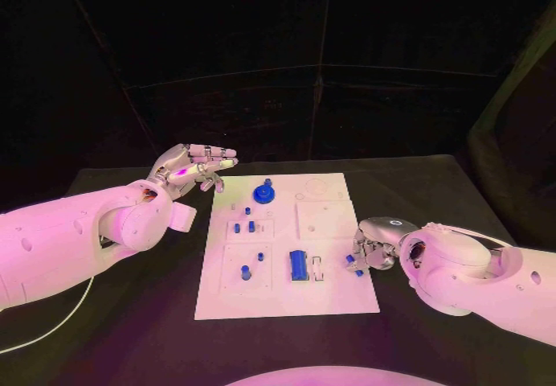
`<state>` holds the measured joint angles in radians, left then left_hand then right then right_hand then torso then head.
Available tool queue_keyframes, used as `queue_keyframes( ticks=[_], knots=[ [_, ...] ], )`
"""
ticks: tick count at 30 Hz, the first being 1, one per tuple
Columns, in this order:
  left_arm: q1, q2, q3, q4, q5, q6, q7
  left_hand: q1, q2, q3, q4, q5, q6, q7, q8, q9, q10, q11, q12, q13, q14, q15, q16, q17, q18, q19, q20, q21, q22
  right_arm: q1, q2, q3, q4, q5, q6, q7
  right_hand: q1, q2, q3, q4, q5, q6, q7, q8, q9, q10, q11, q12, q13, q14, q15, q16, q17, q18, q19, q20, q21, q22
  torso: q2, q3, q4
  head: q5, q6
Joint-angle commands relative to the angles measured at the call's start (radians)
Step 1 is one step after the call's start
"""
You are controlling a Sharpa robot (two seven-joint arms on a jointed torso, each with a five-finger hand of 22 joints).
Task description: Assemble the parts on the task board
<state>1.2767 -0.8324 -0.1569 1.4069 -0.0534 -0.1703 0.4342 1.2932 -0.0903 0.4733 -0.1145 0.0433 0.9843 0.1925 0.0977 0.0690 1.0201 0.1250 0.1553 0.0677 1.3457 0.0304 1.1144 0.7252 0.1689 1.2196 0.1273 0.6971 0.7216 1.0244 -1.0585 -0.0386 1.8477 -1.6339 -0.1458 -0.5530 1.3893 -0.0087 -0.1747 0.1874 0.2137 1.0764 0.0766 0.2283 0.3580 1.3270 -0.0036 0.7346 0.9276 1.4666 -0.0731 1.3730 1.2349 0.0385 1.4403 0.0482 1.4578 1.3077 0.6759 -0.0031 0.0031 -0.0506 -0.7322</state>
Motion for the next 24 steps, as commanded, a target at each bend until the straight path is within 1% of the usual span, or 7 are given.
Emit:
queue_keyframes(
  ticks=[1, 6, 10, 12, 15, 18, 24],
  knots=[
    [0.001, 0.0, 0.001, 0.001, 0.003, 0.01, 0.004, -0.006, 0.003, -0.006, 0.002, 0.006, 0.001, 0.001, 0.002, -0.001, -0.006, 0.001, 0.006, -0.001, -0.008, -0.001, 0.002, -0.001, 0.014, -0.004, -0.001, -0.004, -0.002, -0.006, 0.008, -0.005, -0.007, -0.051, 0.057, -0.01, 0.036, 0.02, 0.018, -0.021, -0.034, 0.002, -0.003, -0.006, -0.001, -0.005, -0.003, -0.008, -0.004, 0.043, 0.002, -0.007, -0.002, 0.01, -0.006, -0.005, -0.007, 0.077, 0.0, -0.0011, 0.001, -0.002, 0.0],
    [0.001, 0.0, 0.001, 0.001, 0.003, 0.01, 0.004, -0.006, 0.003, -0.006, 0.002, 0.006, 0.001, 0.001, 0.002, -0.001, -0.006, 0.001, 0.006, -0.001, -0.008, -0.001, 0.002, -0.001, 0.014, -0.004, -0.001, -0.004, -0.002, -0.01, 0.018, -0.005, -0.009, -0.081, 0.082, -0.014, 0.132, 0.037, 0.092, -0.077, -0.026, -0.011, 0.003, -0.032, -0.015, -0.024, -0.001, -0.038, -0.02, 0.043, 0.003, -0.01, -0.002, 0.01, -0.007, -0.008, -0.009, 0.076, -0.001, -0.0011, 0.0004, 0.0, -0.001],
    [0.001, -0.001, 0.001, 0.002, 0.003, 0.01, 0.004, -0.006, 0.003, -0.006, 0.002, 0.006, 0.001, 0.001, 0.002, -0.001, -0.006, 0.001, 0.006, -0.001, -0.008, -0.001, 0.002, -0.001, 0.014, -0.004, -0.001, -0.004, -0.002, -0.016, 0.021, -0.005, -0.007, -0.089, 0.1, -0.016, 0.136, 0.033, 0.117, -0.082, -0.02, -0.009, 0.006, -0.043, -0.024, -0.025, 0.002, -0.048, -0.027, 0.043, 0.005, -0.011, -0.001, 0.01, -0.007, -0.004, -0.009, 0.076, -0.003, -0.0028, -0.0004, 0.0, 0.001],
    [0.001, -0.002, 0.001, 0.002, 0.003, 0.009, 0.004, -0.006, 0.003, -0.006, 0.001, 0.006, 0.001, 0.001, 0.002, -0.001, -0.006, 0.001, 0.007, -0.001, -0.008, -0.001, 0.002, -0.002, 0.014, -0.004, -0.001, -0.004, -0.002, -0.018, 0.02, -0.005, -0.004, -0.081, 0.091, -0.019, 0.114, 0.029, 0.127, -0.068, -0.012, -0.006, 0.005, -0.05, -0.03, -0.02, 0.003, -0.048, -0.027, 0.043, 0.006, -0.011, -0.001, 0.009, -0.006, -0.001, -0.009, 0.077, -0.003, -0.0018, -0.0008, 0.001, 0.002],
    [0.001, -0.002, 0.001, 0.003, 0.003, 0.01, 0.003, -0.005, 0.003, -0.006, 0.001, 0.006, 0.001, 0.001, 0.002, -0.001, -0.006, 0.001, 0.007, -0.001, -0.008, -0.001, 0.001, -0.003, 0.014, -0.004, -0.001, -0.005, -0.002, -0.02, 0.013, -0.005, 0.005, -0.019, 0.042, -0.028, 0.046, 0.021, 0.127, -0.019, 0.036, -0.012, 0.01, -0.063, -0.04, -0.009, 0.007, -0.037, -0.02, 0.045, 0.011, -0.005, 0.01, 0.008, 0.0, 0.001, -0.004, 0.084, -0.003, -0.0007, 0.0, 0.002, 0.004],
    [0.001, -0.003, 0.001, 0.003, 0.003, 0.012, 0.002, -0.004, 0.003, -0.005, 0.001, 0.006, 0.001, 0.001, 0.002, -0.001, -0.007, 0.001, 0.007, -0.001, -0.008, -0.001, 0.002, -0.003, 0.014, -0.004, -0.001, -0.005, -0.002, -0.021, 0.005, -0.005, 0.02, 0.058, -0.015, -0.033, 0.006, -0.01, 0.16, 0.02, 0.124, -0.01, 0.01, -0.078, -0.057, -0.006, 0.005, -0.03, -0.013, 0.048, 0.01, 0.002, 0.022, 0.006, 0.005, 0.002, 0.0, 0.092, -0.002, -0.0002, 0.0005, 0.002, 0.005],
    [0.001, -0.002, 0.001, 0.003, 0.003, 0.012, 0.002, -0.002, 0.003, -0.005, -0.002, 0.006, 0.0, 0.001, 0.002, -0.002, -0.008, 0.001, 0.008, -0.001, -0.009, -0.001, 0.002, -0.004, 0.014, -0.004, -0.001, -0.005, -0.003, -0.021, -0.009, -0.005, 0.055, 0.126, -0.137, -0.035, -0.007, -0.04, 0.22, 0.044, 0.167, 0.008, 0.005, -0.082, -0.068, 0.006, 0.004, -0.006, 0.005, 0.052, 0.007, 0.015, 0.042, 0.002, 0.018, 0.0, 0.012, 0.109, -0.001, -0.0013, 0.0015, 0.001, 0.007]
  ],
)
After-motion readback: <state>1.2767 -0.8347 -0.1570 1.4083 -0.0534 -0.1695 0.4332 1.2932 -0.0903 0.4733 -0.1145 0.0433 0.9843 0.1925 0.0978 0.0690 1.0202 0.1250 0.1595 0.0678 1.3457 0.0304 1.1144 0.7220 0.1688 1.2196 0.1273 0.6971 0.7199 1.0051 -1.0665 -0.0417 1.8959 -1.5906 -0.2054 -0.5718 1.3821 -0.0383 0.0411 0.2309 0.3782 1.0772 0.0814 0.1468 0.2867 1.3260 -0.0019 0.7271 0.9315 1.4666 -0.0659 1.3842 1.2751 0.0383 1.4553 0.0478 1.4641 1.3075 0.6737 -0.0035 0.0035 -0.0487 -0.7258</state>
